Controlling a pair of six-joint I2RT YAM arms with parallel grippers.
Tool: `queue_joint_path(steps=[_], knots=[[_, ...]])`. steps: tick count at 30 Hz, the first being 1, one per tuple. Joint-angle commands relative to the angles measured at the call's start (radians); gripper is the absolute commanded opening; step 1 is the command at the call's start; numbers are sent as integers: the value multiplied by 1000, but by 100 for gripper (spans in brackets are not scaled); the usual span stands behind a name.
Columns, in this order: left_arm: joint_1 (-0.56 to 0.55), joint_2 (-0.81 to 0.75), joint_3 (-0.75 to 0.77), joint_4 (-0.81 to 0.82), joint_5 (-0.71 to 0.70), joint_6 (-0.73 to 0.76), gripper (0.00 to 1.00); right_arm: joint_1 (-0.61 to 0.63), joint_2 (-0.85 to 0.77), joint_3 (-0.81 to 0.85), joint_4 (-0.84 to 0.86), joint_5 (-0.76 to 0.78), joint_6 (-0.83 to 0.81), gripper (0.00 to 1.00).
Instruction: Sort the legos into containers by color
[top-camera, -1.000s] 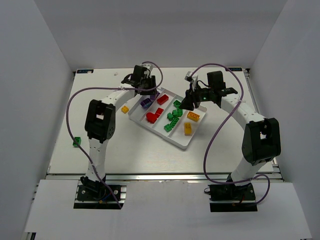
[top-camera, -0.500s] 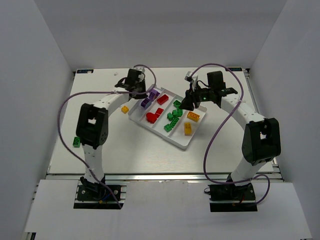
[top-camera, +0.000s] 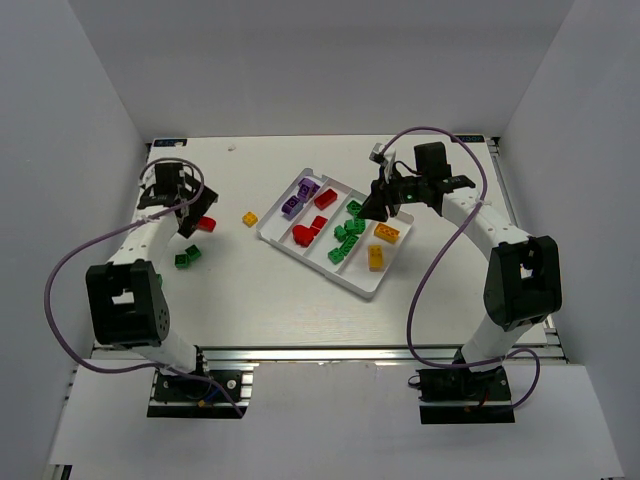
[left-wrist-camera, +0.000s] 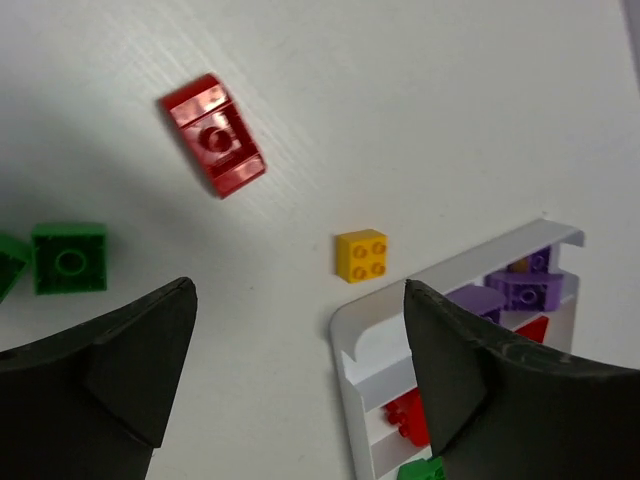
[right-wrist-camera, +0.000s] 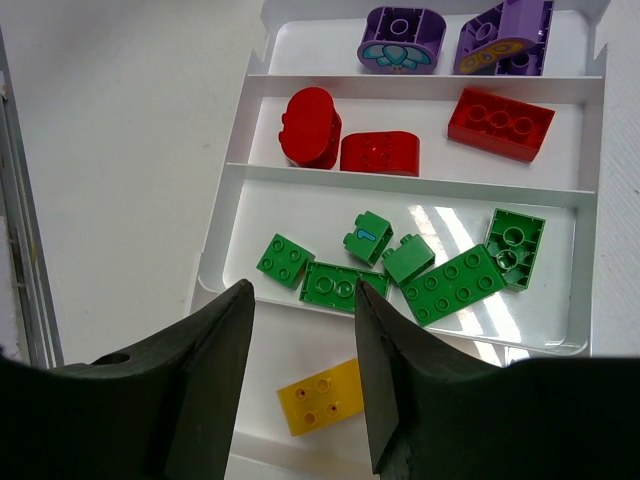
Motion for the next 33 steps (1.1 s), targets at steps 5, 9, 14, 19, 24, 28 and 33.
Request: queue_joint_path(steps=[5, 9, 14, 19, 24, 28, 33], knots=[[0, 161, 166, -267, -150, -162, 94, -5, -38, -1, 20, -12, -23, 50], [9, 253, 239, -298, -172, -176, 93, -4, -39, -6, 20, -12, -21, 50], [18, 340, 309, -307, -181, -176, 92, -4, -41, -11, 25, -8, -17, 50], [26, 431, 389, -327, -189, -173, 88, -5, -41, -11, 24, -7, -17, 50], [27, 478, 431, -333, -196, -171, 81, -4, -39, -14, 24, -2, -17, 50], [29, 508, 454, -340, -201, -171, 76, -5, -39, -15, 24, -1, -15, 50], [29, 520, 455, -338, -187, -161, 63, -4, -38, -12, 24, 1, -17, 50]])
